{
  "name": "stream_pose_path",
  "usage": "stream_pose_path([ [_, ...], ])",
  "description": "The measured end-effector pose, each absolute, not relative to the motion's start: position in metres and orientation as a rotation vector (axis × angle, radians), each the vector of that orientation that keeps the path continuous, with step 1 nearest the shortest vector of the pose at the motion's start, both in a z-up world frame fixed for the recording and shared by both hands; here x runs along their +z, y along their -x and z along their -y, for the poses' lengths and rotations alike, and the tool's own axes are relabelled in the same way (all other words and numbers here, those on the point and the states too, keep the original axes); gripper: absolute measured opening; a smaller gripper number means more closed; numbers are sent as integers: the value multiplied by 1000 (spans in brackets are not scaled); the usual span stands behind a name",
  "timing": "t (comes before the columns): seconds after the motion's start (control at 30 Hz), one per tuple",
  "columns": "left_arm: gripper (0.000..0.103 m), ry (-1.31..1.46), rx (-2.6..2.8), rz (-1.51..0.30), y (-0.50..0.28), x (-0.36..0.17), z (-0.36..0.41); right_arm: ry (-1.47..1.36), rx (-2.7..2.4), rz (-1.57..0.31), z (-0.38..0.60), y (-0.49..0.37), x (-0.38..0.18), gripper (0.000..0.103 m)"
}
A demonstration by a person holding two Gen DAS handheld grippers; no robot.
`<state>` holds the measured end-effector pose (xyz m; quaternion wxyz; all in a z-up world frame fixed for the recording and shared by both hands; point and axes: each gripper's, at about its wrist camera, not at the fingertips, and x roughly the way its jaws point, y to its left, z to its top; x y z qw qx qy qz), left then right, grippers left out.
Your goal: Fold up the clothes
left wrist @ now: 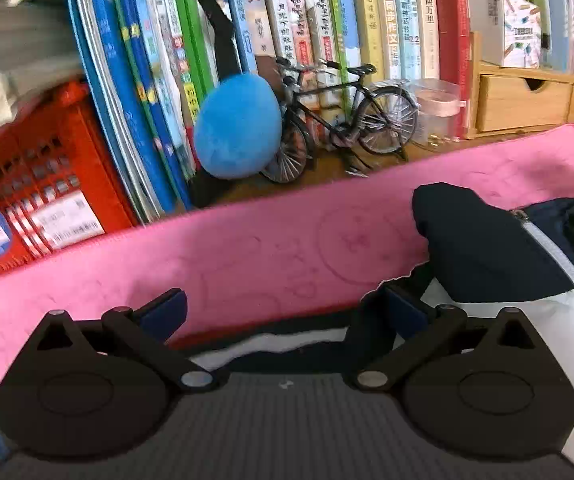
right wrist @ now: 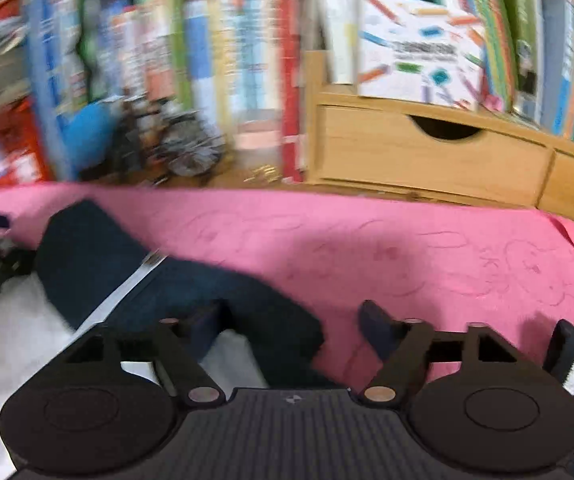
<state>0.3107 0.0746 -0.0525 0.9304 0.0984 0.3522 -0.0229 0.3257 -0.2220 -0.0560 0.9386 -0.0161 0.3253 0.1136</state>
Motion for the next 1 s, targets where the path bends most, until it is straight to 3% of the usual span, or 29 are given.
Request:
stream_pose_path([
  [0.1, 102, -280, 37, -694, -298, -39, -67, 33, 223, -605, 223, -307, -40, 62],
  [0.23, 101, -289, 1, -538, -244, -10, -67, 83, 336, -532, 242, -233, -20, 63],
  [0.4, 103, -292, -53, -530, -209, -6, -62, 80, 43, -616, 322, -200, -26, 63],
  [0.5, 103, -371, -6, -559, -201, -18, -57, 80, -380, -730, 404, -201, -37, 39],
  [0.57, 103, -408, 31, -580, -194, -25, -63, 119, -720, -668, 441, -175, -28, 43],
  [0.7, 103, -362, 64, -652, -194, -32, -72, 137, -868, -528, 455, -123, -5, 67],
  [0.9, 103, -289, 34, -638, -189, -21, -65, -91, -303, -482, 394, -109, 9, 67],
  [0.97, 103, -276, 0, -627, -189, -17, -55, -183, -45, -573, 355, -134, 0, 64],
  [1.0, 103, -278, -17, -621, -189, -18, -50, -231, 60, -615, 336, -150, -8, 57],
])
